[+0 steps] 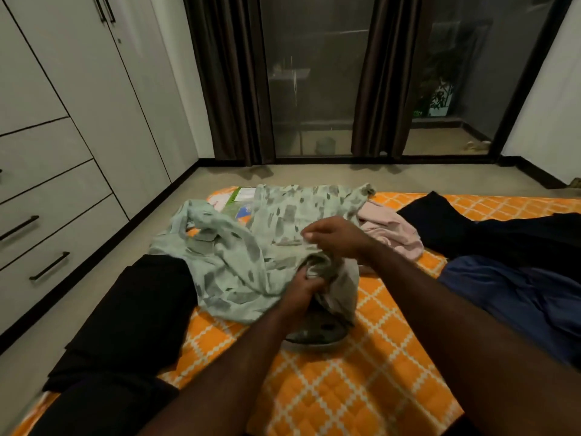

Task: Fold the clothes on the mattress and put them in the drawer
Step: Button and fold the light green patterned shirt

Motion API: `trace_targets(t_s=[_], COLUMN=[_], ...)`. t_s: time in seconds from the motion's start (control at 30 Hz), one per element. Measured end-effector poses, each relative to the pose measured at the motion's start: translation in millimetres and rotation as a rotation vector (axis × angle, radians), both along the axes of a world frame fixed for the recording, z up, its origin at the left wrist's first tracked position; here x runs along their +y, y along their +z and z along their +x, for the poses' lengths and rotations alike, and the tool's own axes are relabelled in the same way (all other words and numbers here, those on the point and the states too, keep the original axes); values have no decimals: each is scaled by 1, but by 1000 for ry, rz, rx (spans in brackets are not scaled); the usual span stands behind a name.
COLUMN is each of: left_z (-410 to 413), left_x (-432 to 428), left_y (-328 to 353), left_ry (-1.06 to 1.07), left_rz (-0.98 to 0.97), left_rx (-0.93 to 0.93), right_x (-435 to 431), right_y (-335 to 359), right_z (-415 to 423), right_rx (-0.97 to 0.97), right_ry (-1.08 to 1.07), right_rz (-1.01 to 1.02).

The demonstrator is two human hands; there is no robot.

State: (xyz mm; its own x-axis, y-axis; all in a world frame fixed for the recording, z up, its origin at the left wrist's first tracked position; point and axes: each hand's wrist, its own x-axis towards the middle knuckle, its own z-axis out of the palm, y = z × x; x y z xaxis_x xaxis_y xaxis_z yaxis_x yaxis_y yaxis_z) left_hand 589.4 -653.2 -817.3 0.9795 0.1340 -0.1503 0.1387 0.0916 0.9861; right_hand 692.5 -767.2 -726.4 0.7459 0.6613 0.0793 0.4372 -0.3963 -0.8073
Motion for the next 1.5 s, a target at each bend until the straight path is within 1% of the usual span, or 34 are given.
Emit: trace_targets(t_s=[0.03,0.07,0.1,0.13,0.17,0.2,0.27,0.3,0.33,0.43,0.53,0.6,0.73,0.8,0.87,0.9,1.03,1.1,1.17,1.23,1.3,1.37,1.4,1.43,1.5], left_z=[-3,-4,-5,-7,-9,-10,-16,-20,-25,-36,-46,-51,-54,-53,-50,-49,-39,-33,-19,1,28,58,73,88,119], left_x=[4,9,14,17,19,21,19,17,16,11,9,9,10,8,6,4,5,8,15,23,29,34,34,33,29], left_y=[0,-2,-4,-3,-4,-6,-5,-5,-4,-3,2,7,11,7,2,2,4,17,29,39,50,59,62,64,63], left_ry=[21,45,71,77,81,93,114,121,124,105,54,45,50,30,39,61,308,404,436,385,282,151,88,36,-28], left_rz=[-56,-71,-76,-72,-86,-90,-122,-131,-131,-158,-246,-227,-58,86,261,363,829,956,1035,1071,1115,1162,1172,1172,1155], left_rx=[18,30,40,31,9,-1,12,32,49,76,115,130,202,221,220,208,65,-12,-144,-280,-337,-310,-267,-209,-100], right_x=[-10,-21,-31,-41,-50,-59,-70,-73,-73,-63,-46,-41,-48,-51,-51,-49,-47,-49,-55,-63,-71,-74,-74,-73,-67], right_y=[-2,-5,-8,-10,-13,-14,-18,-23,-28,-48,-54,-53,-48,-49,-52,-54,-57,-53,-42,-26,-14,-9,-8,-7,-6], right_z=[2,3,1,-2,-6,-12,-28,-35,-42,-62,-79,-82,-82,-82,-80,-79,-77,-70,-57,-37,-12,15,27,39,64], right_rx=[42,79,78,51,47,85,196,218,214,183,38,41,226,336,426,438,509,587,633,600,492,357,327,343,426], right_ry=[-111,-224,-317,-380,-389,-346,-183,-123,-92,-61,-44,-54,-62,-62,-46,-24,58,55,59,-6,-131,-274,-340,-391,-440], right_rz=[97,174,217,204,154,66,-261,-422,-539,-651,-739,-770,-839,-836,-837,-868,-979,-968,-939,-830,-638,-418,-300,-183,-16])
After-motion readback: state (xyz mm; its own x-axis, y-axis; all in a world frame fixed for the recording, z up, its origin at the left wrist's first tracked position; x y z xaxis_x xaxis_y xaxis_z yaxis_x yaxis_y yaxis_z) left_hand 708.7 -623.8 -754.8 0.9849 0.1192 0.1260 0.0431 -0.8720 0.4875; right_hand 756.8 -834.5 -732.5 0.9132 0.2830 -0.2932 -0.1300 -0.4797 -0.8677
